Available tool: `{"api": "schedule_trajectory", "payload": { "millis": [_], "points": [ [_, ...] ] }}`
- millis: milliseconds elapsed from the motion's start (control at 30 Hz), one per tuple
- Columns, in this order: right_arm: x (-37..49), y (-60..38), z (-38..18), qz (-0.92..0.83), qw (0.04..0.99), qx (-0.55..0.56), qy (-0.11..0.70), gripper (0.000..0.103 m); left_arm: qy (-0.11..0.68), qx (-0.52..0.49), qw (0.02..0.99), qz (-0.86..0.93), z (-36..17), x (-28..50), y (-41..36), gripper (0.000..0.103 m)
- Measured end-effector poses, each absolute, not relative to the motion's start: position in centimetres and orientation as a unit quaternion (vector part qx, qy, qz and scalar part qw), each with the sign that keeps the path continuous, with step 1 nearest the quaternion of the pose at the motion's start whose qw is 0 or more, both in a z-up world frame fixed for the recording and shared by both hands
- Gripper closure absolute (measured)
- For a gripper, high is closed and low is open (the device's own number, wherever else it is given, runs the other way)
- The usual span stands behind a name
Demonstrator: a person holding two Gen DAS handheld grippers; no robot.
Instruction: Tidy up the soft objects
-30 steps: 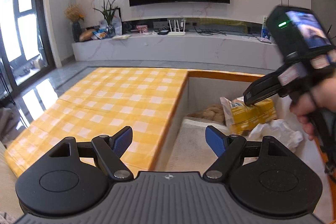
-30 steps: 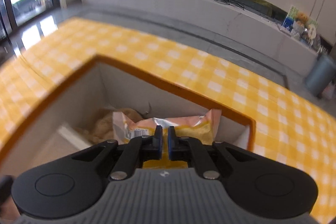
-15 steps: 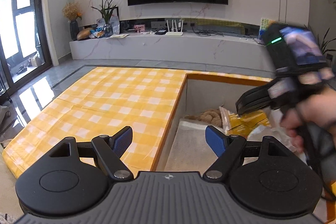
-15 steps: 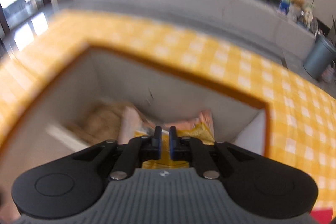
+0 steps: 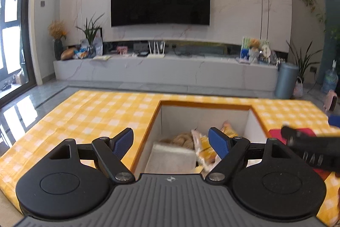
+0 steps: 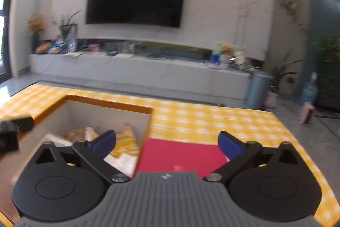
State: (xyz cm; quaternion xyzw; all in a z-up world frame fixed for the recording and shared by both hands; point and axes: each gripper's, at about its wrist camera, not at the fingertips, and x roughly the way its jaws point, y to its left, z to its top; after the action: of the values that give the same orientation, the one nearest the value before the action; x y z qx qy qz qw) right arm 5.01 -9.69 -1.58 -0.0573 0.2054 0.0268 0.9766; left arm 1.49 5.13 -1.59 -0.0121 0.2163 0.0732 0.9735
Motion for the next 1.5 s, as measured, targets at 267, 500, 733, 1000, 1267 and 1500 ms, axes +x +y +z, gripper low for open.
{"api": "schedule_trajectory", "payload": {
  "millis": [267, 500, 733, 1000, 1267, 1500],
  "points": [
    [3.8, -10.4, -3.6, 0.056, 0.975, -0.047, 0.211, 0.003, 0.226, -0.005, 0.973, 0.055, -2.3, 1.7, 4.2, 0.005],
    [3.7, -9.8, -4.1, 0.094, 0.967, -0.077, 0.222, 0.003, 0.232, -0.007, 0.972, 0.041, -3.0, 1.7, 3.6, 0.006],
    [3.4, -9.5, -4.2, 0.099, 0.967, -0.081, 0.219, 0.003, 0.230, -0.007, 0.972, 0.043, -3.1, 1.7, 3.6, 0.006],
    [3.5, -9.5, -4.6, 0.111, 0.962, -0.065, 0.243, 0.003, 0.234, -0.001, 0.971, 0.045, -3.4, 1.8, 3.1, 0.006],
    [3.6, -9.6, -4.7, 0.109, 0.962, -0.058, 0.242, 0.003, 0.238, 0.003, 0.970, 0.042, -3.7, 1.8, 2.9, 0.006],
    [3.6, -9.9, -4.6, 0.107, 0.963, -0.055, 0.241, 0.003, 0.243, 0.001, 0.969, 0.041, -3.8, 1.8, 2.7, 0.006]
  ]
}}
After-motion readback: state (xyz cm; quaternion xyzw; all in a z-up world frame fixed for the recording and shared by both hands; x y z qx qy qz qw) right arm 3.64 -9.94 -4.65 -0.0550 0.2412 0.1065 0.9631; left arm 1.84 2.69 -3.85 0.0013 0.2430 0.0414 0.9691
